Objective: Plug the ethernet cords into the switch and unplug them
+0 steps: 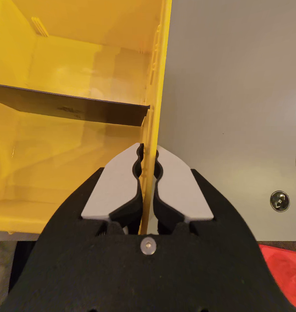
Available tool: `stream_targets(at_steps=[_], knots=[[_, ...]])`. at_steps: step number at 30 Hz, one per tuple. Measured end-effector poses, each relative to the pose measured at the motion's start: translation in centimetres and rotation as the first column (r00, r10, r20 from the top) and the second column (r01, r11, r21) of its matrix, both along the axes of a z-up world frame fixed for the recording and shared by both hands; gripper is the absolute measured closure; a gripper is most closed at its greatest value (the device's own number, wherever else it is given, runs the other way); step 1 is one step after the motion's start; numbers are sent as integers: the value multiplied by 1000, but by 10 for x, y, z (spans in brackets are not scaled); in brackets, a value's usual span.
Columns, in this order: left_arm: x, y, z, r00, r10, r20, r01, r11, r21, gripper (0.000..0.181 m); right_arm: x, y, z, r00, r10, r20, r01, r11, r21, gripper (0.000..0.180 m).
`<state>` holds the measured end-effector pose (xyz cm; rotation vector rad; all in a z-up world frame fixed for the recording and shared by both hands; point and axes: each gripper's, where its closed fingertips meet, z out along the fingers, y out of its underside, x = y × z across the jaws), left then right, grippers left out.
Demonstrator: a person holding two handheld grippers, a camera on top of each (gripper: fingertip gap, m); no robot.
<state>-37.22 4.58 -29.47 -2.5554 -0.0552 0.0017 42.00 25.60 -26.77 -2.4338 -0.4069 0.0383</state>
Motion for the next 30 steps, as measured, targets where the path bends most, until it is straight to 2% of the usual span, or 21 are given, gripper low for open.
stream_targets(at_steps=[1,4,9,12,13,17,20,24,27,30], knots=[[-4,0,0,1000,13,7,-13,1000,2,176,2,0,0,1000,-11,-6,11,1000,0,171],[-13,-1,0,1000,-7,-21,7,1000,-13,175,7,1,0,1000,-26,-17,26,1000,-1,171],[-16,2,0,1000,-17,20,16,1000,15,173,13,-1,-7,998,-36,-60,34,999,-41,170],[-15,5,2,999,-14,40,12,999,48,154,12,-1,-6,998,-14,-60,12,999,-33,166],[-13,6,6,998,-15,64,10,997,72,147,12,0,-4,997,-16,-72,15,1000,-19,162],[-18,9,19,999,-3,38,-2,992,127,143,20,0,5,998,-36,-55,37,999,12,145],[-14,9,22,997,-7,71,-4,990,142,139,21,-2,16,1000,-20,-18,21,999,49,135],[-13,10,29,999,-8,44,0,986,168,135,21,-8,35,1000,-8,0,8,994,105,127],[-18,10,38,1000,22,-2,-22,981,192,123,15,-14,50,1000,3,13,-5,987,158,123],[-22,10,53,998,44,-34,-34,971,235,120,12,-21,66,997,-10,75,-6,977,213,116]])
